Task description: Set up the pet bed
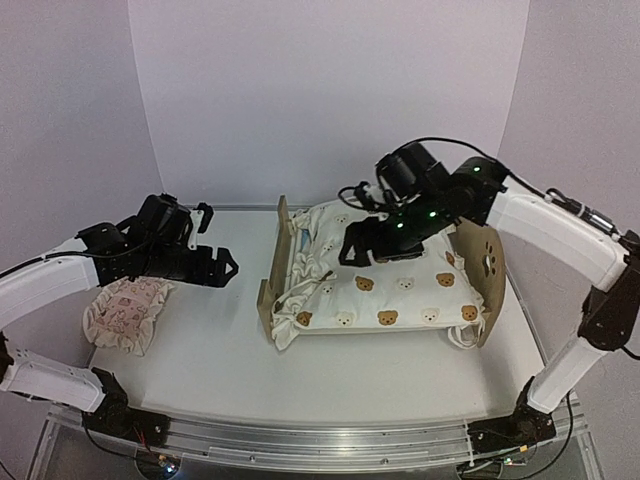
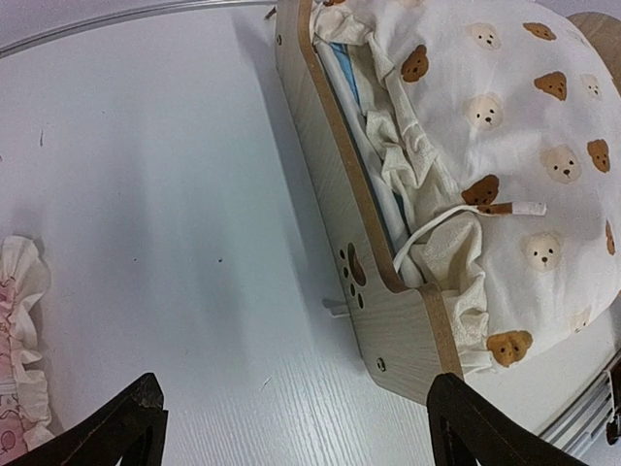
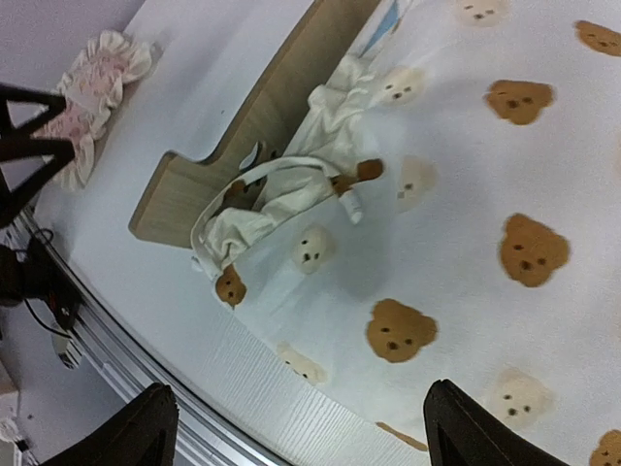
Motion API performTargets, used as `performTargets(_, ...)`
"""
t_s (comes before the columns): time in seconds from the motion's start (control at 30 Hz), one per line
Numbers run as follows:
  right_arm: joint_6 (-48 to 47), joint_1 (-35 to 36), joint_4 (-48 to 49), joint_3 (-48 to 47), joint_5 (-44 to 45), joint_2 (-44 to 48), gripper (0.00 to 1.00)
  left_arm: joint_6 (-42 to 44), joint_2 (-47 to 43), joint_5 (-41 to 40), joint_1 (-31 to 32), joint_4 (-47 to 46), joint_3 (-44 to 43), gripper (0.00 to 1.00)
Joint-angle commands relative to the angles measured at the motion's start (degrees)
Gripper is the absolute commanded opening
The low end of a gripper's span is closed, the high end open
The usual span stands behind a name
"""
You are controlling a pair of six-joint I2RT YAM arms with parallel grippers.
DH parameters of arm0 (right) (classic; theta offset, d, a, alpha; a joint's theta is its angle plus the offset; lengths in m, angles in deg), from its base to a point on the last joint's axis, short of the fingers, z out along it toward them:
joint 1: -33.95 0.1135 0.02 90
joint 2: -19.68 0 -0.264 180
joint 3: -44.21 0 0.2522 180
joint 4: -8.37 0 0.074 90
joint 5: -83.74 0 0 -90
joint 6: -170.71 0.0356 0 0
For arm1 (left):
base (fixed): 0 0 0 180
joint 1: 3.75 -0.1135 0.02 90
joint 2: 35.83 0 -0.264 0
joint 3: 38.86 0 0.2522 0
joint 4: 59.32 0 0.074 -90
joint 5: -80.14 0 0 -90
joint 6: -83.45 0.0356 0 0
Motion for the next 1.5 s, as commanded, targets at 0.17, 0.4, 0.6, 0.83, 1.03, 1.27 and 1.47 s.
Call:
performTargets(0.17, -5.1, 12.9, -0.2, -13.0, 8.1, -16.3, 0.82, -0.6, 0.1, 3.1, -0.2, -3.8, 2.3, 0.90)
performTargets(0.4, -8.8, 13.7, -1.0, -16.9, 12.6, -23.4, 0.76, -0.5, -0.5, 3.1, -0.2, -4.2, 3.6, 0.89)
performTargets(0.6, -11.7, 13.6, -1.2, -16.0, 14.9, -26.3, 0.74, -0.7, -1.2, 3.4, -0.2, -4.5, 4.0, 0.88)
performTargets(0.83, -12.2, 13.6, -1.6, -13.2, 16.0, -28.4, 0.70, -0.8, -1.2, 3.6, -0.2, -4.7, 4.4, 0.88)
performTargets(1.03, -12.0, 13.6, -1.6, -10.3, 16.1, -29.5, 0.63, -0.9, -1.0, 3.6, -0.2, -4.5, 4.1, 0.87)
performTargets(1.27, -11.5, 13.7, -1.6, -7.4, 15.4, -30.1, 0.45, -0.9, -0.6, 3.6, -0.2, -4.8, 4.2, 0.87)
performTargets(1.47, -11.7, 13.6, -1.5, -6.8, 16.2, -29.6, 0.13, -0.9, -0.1, 3.9, -0.2, -5.2, 4.1, 0.87)
